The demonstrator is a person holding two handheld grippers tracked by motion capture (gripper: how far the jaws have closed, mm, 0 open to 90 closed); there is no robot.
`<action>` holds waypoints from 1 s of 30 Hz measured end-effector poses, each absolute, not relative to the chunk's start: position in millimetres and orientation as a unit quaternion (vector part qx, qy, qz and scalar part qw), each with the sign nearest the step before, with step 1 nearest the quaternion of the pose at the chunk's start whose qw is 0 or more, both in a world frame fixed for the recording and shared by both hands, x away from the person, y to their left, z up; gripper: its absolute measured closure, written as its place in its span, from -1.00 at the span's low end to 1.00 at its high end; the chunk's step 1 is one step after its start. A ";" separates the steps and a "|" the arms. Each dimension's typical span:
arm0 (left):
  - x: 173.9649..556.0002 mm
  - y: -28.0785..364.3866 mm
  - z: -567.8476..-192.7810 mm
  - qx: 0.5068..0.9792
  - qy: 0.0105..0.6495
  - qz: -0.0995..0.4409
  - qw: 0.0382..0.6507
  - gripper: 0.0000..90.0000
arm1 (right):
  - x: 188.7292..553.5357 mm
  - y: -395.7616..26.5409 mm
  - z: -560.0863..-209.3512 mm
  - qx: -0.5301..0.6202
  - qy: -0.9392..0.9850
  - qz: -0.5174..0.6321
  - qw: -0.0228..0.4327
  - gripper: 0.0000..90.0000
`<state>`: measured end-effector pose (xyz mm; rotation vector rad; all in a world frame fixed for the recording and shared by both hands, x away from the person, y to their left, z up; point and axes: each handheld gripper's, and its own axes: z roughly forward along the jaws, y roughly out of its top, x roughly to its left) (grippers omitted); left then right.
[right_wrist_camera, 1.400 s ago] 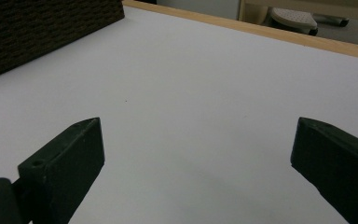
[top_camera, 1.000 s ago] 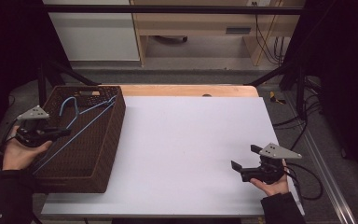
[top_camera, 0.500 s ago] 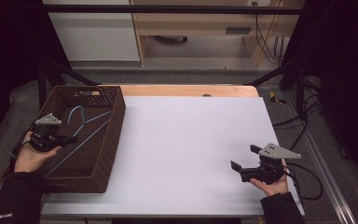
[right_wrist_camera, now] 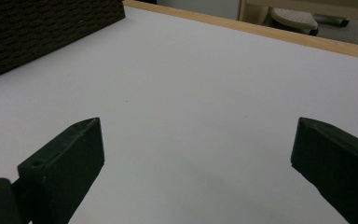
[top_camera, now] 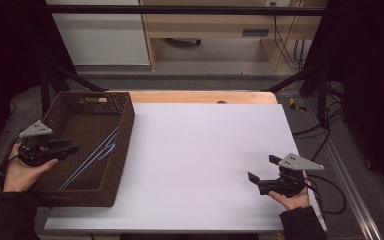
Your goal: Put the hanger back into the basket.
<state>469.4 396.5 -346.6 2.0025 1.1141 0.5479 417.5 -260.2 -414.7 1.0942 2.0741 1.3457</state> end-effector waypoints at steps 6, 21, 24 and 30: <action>452.2 384.8 -329.6 0.757 0.424 0.234 0.438 -0.13 | 416.8 -260.9 -413.3 0.396 0.746 0.490 0.217 -0.93; 419.9 315.9 -313.1 0.738 0.365 0.234 0.517 -0.73 | 415.6 -262.7 -411.0 0.393 0.742 0.496 0.220 -0.94; 416.7 301.3 -316.0 0.737 0.357 0.232 0.524 -0.77 | 415.3 -262.9 -410.4 0.394 0.741 0.498 0.221 -0.95; 415.0 271.5 -330.8 0.748 0.343 0.216 0.526 -0.80 | 414.6 -262.9 -410.0 0.394 0.740 0.499 0.222 -0.95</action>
